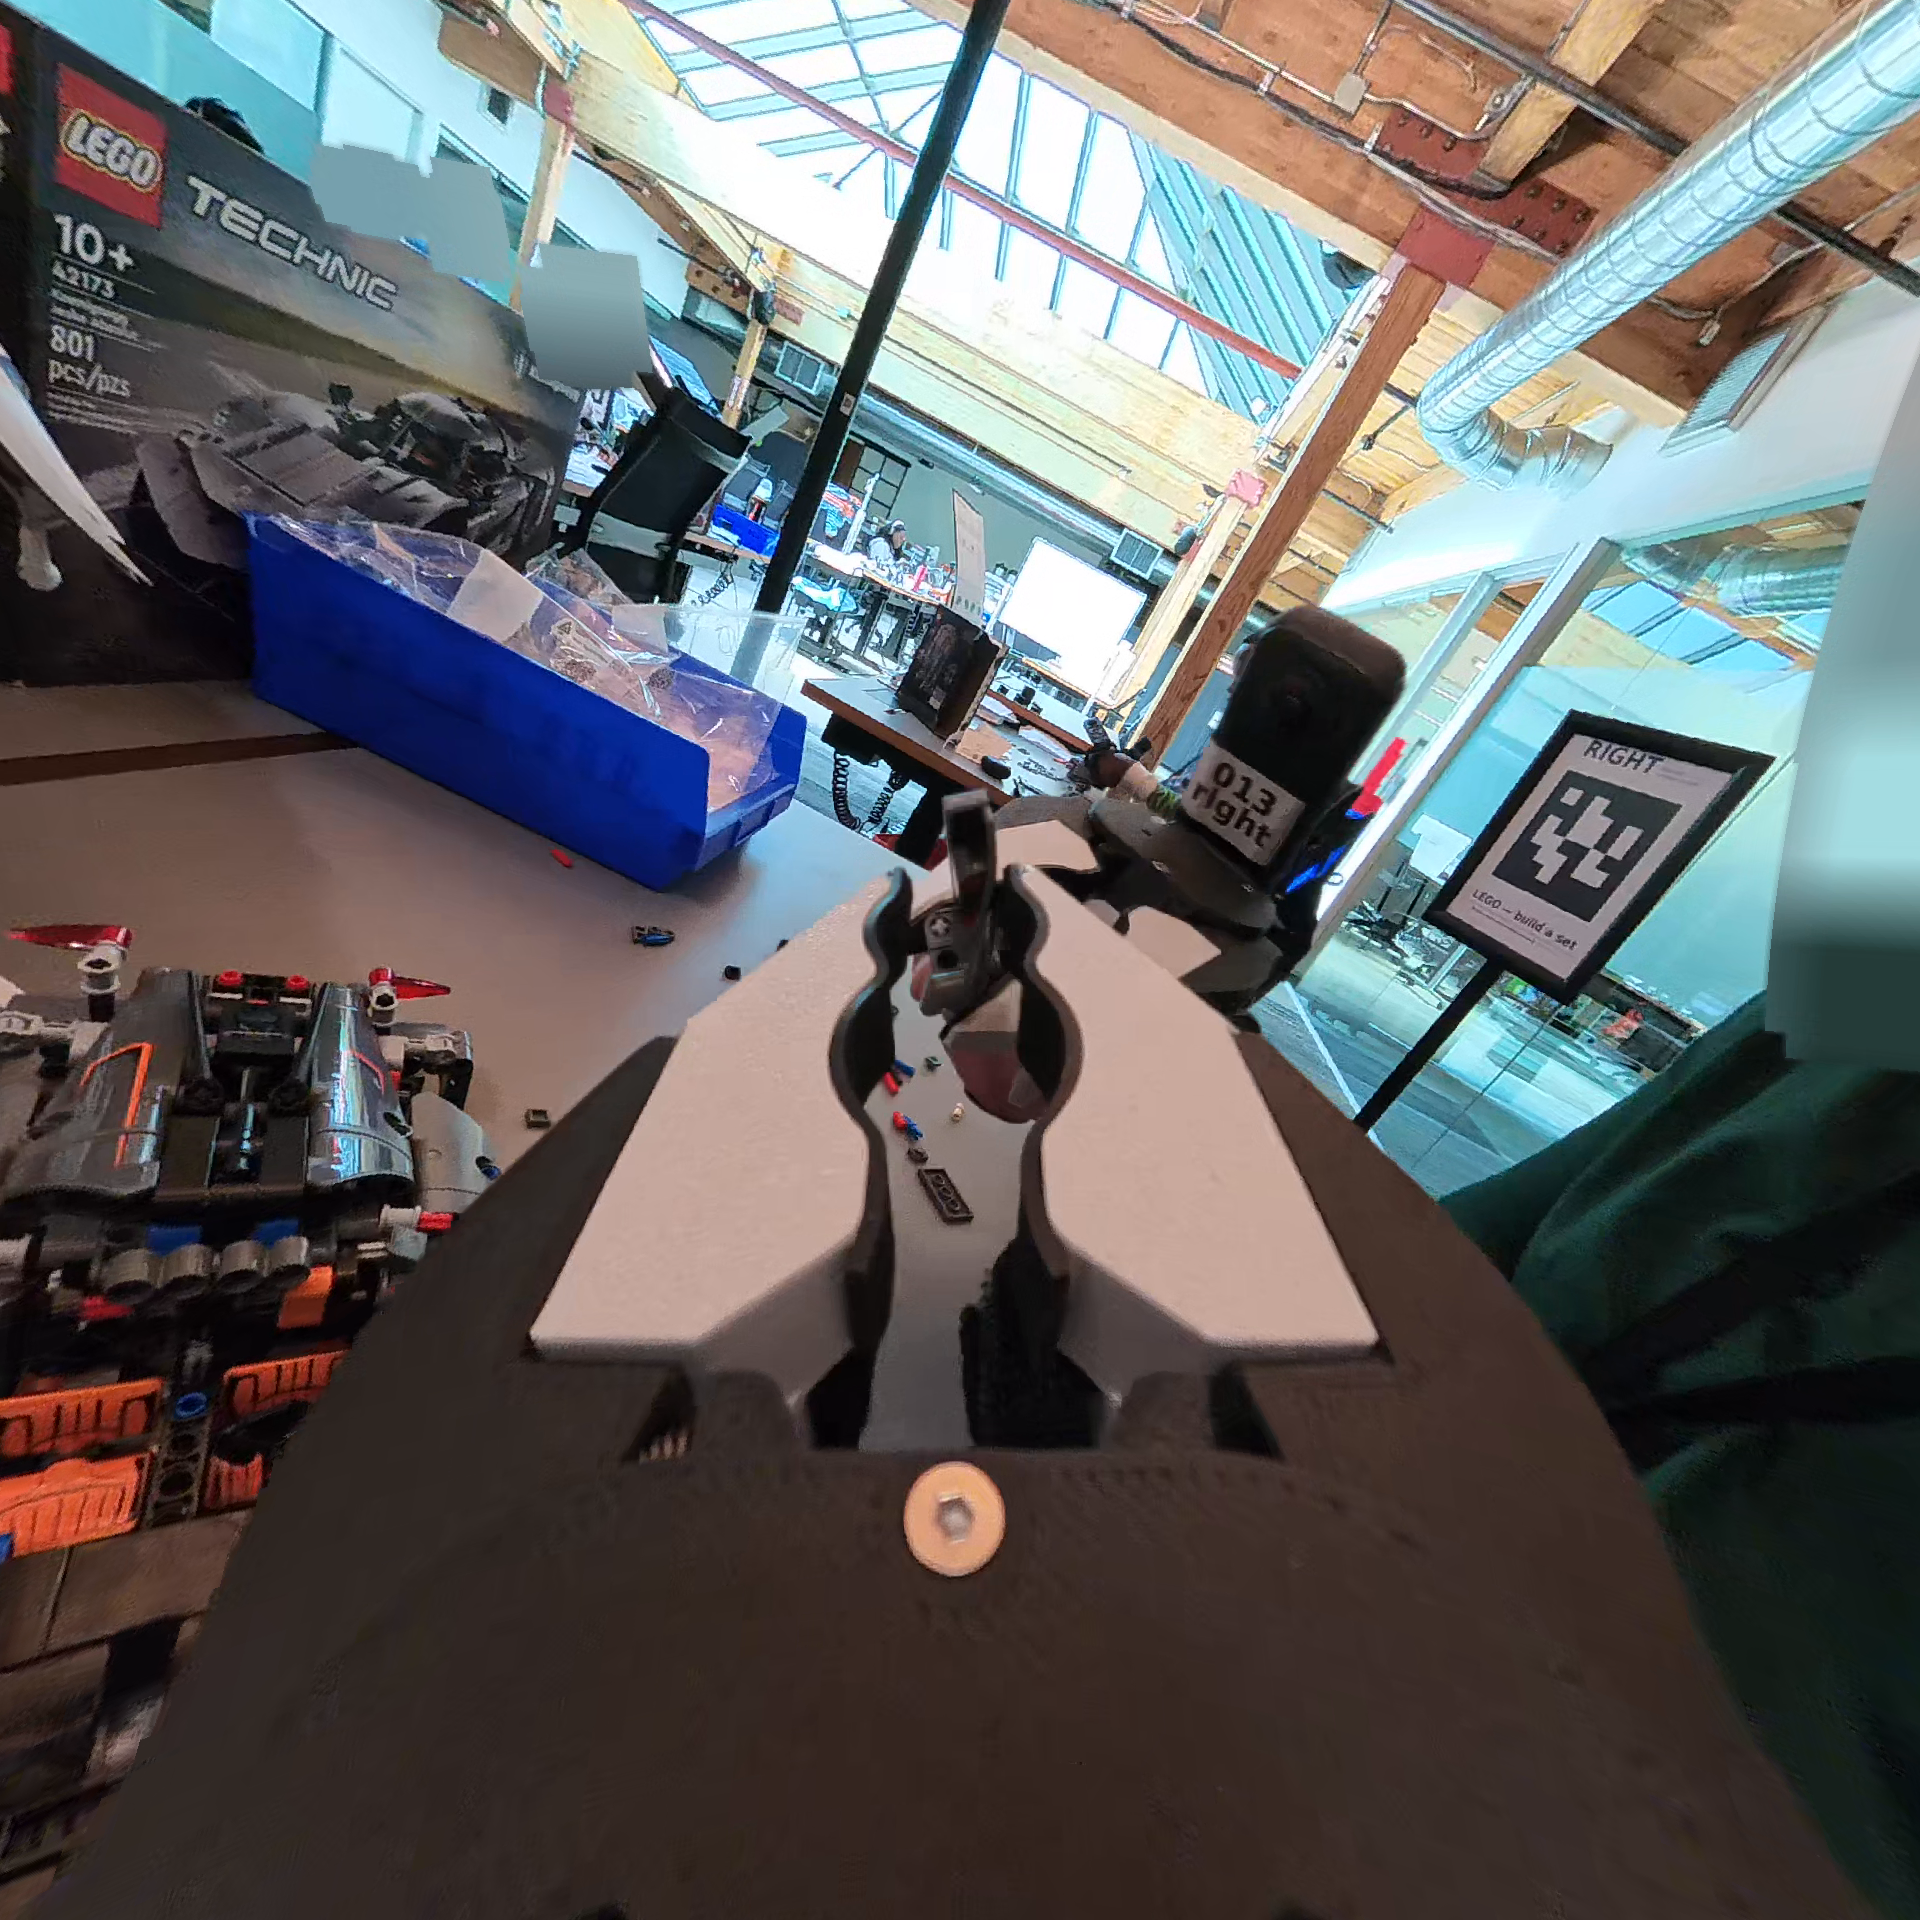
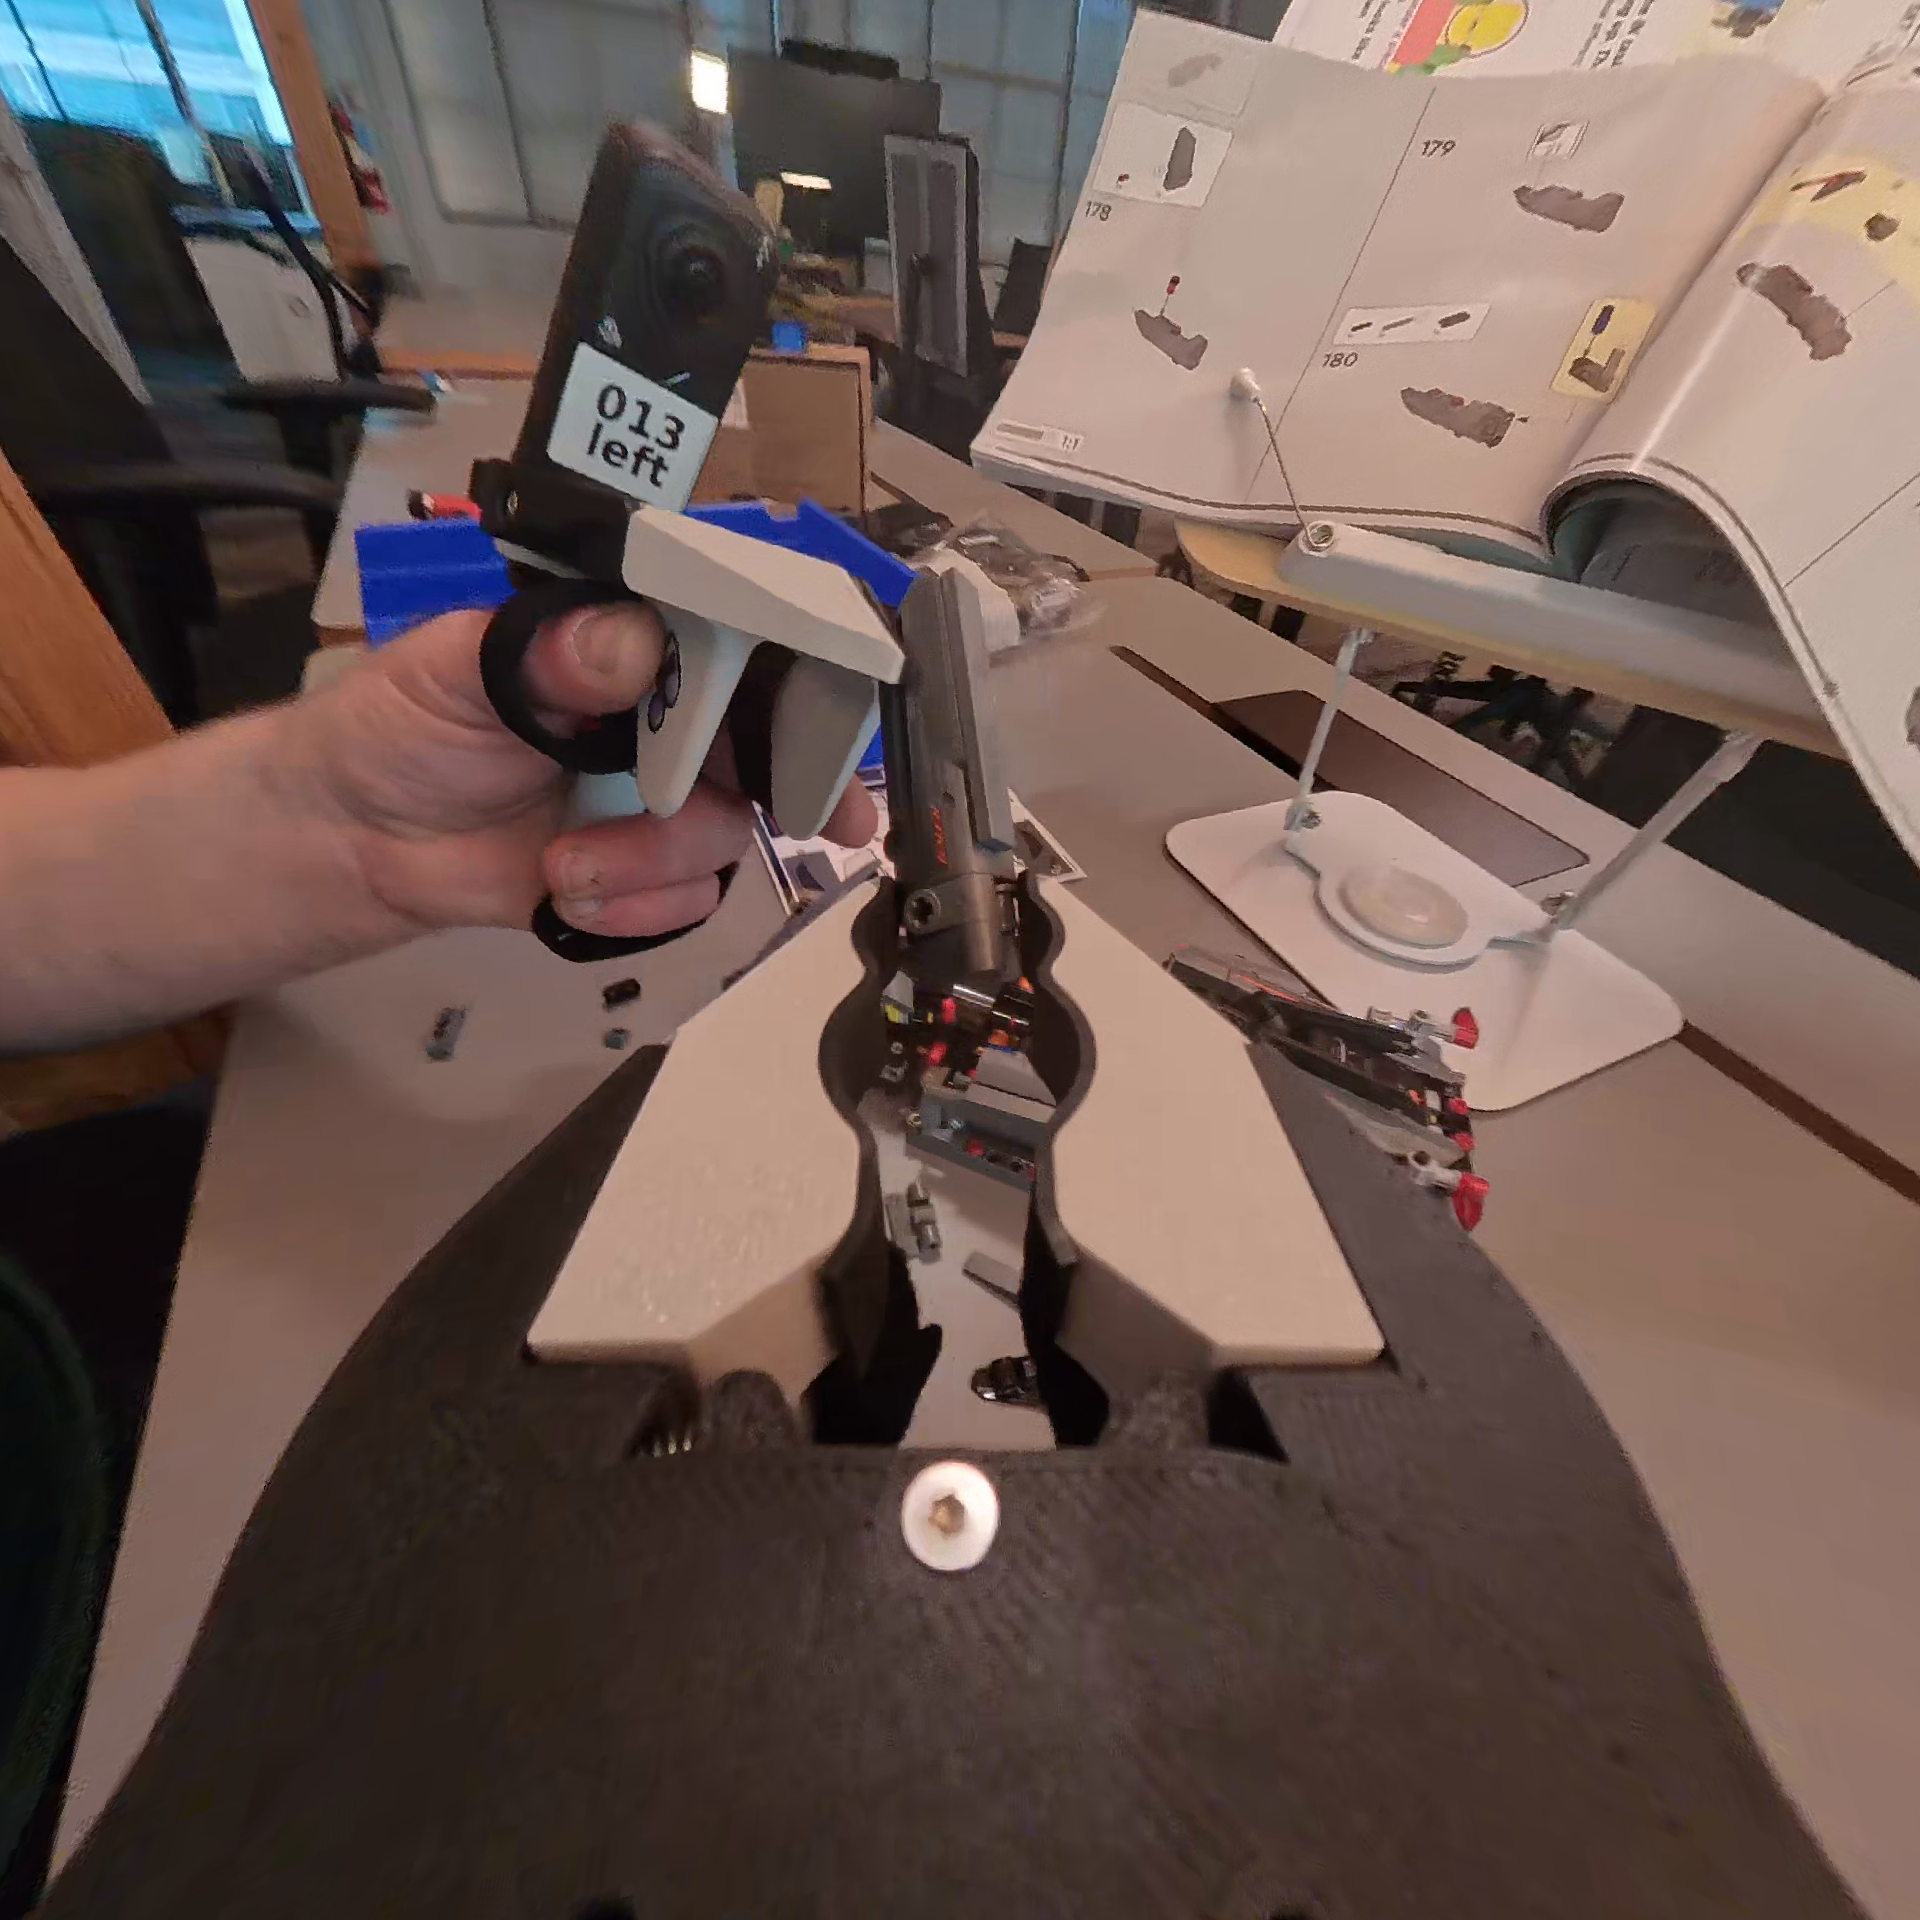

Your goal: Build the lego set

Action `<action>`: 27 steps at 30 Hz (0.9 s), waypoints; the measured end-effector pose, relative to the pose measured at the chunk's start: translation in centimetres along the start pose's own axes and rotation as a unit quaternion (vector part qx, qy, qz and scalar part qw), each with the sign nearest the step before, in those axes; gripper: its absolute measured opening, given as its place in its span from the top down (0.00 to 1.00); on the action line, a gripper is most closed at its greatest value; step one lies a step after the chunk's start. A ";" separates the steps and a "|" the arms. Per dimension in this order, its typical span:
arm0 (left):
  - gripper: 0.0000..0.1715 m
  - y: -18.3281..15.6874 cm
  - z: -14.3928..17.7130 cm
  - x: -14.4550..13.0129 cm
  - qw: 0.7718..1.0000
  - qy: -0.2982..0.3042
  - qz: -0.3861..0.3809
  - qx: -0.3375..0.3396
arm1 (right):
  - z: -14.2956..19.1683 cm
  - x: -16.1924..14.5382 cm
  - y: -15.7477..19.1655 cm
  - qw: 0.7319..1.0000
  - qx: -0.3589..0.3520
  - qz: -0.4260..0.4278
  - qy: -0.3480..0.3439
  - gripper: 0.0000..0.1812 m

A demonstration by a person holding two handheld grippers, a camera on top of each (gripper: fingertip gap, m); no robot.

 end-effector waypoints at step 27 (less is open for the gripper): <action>0.97 3.4 -1.2 -0.2 0.999 0.004 0.032 -0.028 | -1.5 -1.2 -2.9 0.992 -0.031 0.115 0.029 0.88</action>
Point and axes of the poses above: each gripper's, where its closed fingertips meet, z back along the fingers, x out of its top, y = z × x across the jaws, the point moved 2 cm from there along z, back along the fingers, and after that the axes turned 4 degrees about -y, right-handed, at the moved point
